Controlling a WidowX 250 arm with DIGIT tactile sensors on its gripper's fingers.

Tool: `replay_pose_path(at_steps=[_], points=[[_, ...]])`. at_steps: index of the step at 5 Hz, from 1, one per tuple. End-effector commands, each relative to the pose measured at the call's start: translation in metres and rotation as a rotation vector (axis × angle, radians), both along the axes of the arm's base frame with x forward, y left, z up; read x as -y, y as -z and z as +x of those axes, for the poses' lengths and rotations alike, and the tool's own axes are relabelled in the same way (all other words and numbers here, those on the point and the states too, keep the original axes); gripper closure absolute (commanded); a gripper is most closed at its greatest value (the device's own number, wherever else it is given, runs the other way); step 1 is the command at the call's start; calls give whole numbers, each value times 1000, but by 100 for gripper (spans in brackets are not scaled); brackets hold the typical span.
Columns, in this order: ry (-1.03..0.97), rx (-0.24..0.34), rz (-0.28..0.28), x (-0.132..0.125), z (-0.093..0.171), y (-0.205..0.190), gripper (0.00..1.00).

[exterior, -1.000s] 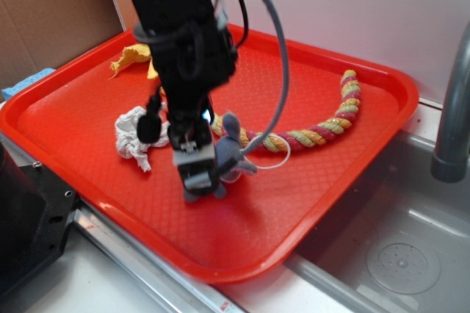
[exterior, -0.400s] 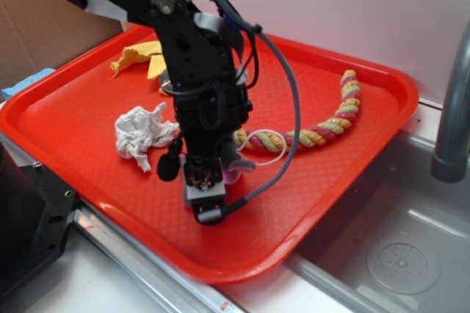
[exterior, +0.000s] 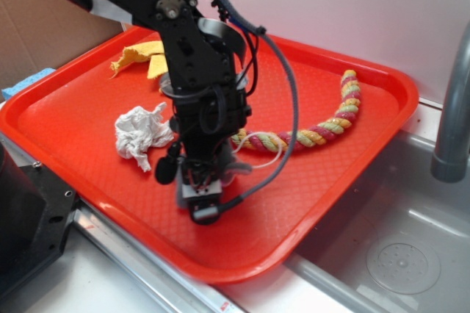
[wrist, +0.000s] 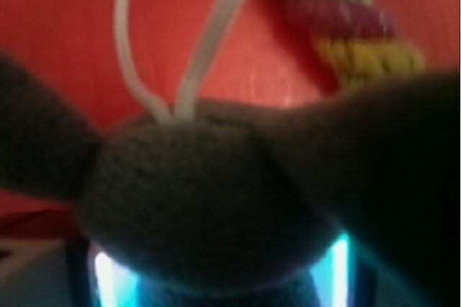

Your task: Grab the gray animal.

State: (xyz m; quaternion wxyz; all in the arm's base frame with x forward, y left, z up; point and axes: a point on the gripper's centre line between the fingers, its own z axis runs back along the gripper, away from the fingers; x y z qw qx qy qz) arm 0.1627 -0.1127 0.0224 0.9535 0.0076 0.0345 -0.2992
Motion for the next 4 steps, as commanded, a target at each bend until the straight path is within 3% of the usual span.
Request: replay_pose_path(at_steps=[1,3,4], points=[[-465,-22,22,-36,19,-92,100],[-759,55,-11,-88,20,-165,100],[-828,103,27,-100,13,-174,100]])
